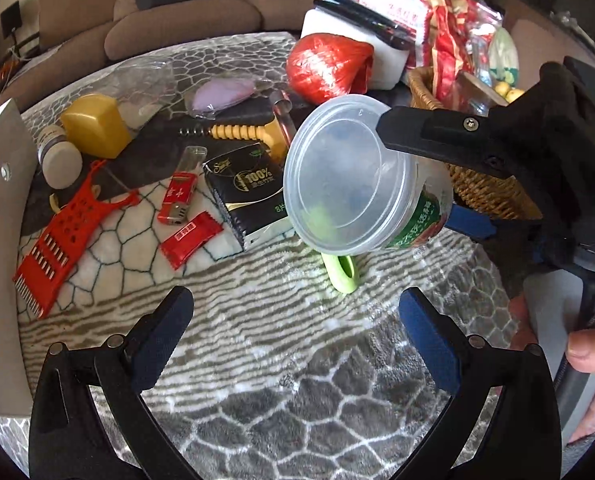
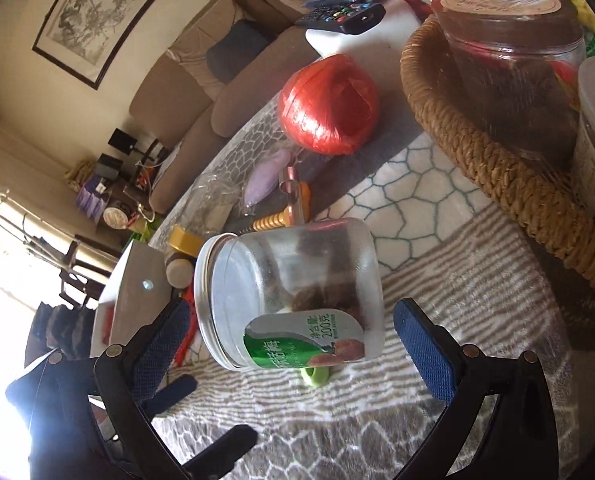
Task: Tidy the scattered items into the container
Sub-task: 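Grasp the clear plastic jar with the right tool and lift it, then lower the clear jar into the box and open the right tool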
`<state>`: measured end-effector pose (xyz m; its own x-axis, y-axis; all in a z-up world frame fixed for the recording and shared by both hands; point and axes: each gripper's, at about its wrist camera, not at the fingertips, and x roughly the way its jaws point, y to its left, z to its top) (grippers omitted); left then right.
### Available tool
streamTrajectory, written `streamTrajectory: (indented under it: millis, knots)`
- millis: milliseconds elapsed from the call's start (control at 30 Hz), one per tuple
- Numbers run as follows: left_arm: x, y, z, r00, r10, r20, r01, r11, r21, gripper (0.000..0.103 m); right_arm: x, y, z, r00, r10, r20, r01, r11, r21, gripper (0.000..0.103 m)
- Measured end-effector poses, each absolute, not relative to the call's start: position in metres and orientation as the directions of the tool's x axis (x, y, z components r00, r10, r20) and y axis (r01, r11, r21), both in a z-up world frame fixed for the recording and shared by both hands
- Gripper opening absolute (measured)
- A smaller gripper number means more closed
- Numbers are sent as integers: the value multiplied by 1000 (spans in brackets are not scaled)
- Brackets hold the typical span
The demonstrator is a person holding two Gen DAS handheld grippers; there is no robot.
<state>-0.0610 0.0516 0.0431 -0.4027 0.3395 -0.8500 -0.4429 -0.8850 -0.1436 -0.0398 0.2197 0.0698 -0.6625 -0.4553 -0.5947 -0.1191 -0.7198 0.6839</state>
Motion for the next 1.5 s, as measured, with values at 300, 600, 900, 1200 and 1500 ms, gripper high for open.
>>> streamTrajectory:
  millis: [300, 600, 900, 1200, 1500]
  knots:
    - [-70, 42, 25, -370, 388, -844, -409, -884, -227, 103, -54, 213, 62, -589, -529, -611, -106, -699, 708, 101]
    - [-61, 7, 42, -364, 439, -821, -356, -880, -313, 103, -39, 223, 69, -611, -582, -538, -97, -619, 780, 91]
    - [-42, -42, 107, -432, 501, -750, -392, -853, -344, 103, -25, 172, 121, -573, -701, -424, 4, -520, 854, 91]
    - [-10, -149, 182, -530, 572, -626, -409, -819, -402, 103, -29, 70, 186, -427, -821, -378, 101, -459, 883, 91]
    - [-2, -306, 222, -655, 466, -595, -281, -881, -380, 103, -43, -102, 215, -257, -861, -439, 194, -491, 849, 90]
